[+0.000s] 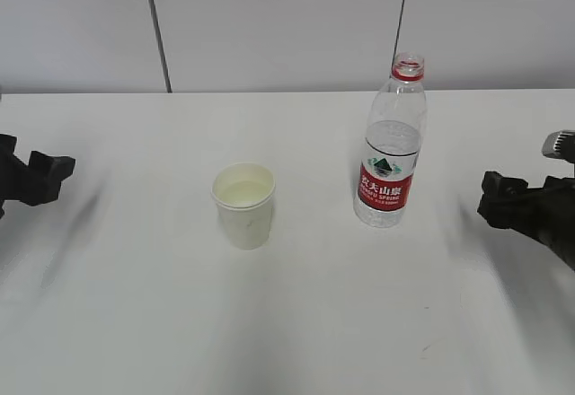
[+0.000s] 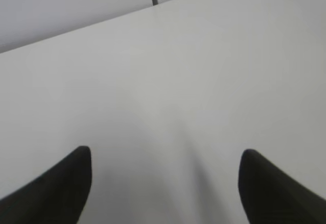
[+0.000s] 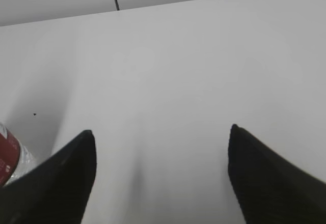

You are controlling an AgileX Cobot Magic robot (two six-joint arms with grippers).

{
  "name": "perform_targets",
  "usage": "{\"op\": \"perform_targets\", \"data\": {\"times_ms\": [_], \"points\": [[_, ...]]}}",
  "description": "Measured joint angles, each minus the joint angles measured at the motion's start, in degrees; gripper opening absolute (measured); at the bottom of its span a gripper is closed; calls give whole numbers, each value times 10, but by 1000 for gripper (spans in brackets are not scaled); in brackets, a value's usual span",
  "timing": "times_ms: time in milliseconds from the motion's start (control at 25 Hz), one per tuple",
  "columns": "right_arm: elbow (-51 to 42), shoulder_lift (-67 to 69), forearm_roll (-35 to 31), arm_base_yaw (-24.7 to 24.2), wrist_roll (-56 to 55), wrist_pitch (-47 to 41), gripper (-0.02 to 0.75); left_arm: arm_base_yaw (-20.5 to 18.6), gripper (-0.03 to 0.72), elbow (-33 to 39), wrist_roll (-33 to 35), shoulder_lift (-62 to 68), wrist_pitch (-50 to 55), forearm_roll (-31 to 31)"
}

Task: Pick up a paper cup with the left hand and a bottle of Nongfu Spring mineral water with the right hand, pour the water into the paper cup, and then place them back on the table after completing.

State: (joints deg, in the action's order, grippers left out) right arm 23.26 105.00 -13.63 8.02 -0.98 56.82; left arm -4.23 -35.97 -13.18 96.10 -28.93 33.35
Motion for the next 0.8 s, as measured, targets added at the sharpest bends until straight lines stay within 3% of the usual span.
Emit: {"op": "perform_targets", "data": {"times_ms": [560,800], "points": [[121,-57,41,-5,54,-281,594,0,480,4,-27,-92,192,-4],[170,-96,41,-6,111,-390,594,0,480,4,-29,-123,238,-46]]}}
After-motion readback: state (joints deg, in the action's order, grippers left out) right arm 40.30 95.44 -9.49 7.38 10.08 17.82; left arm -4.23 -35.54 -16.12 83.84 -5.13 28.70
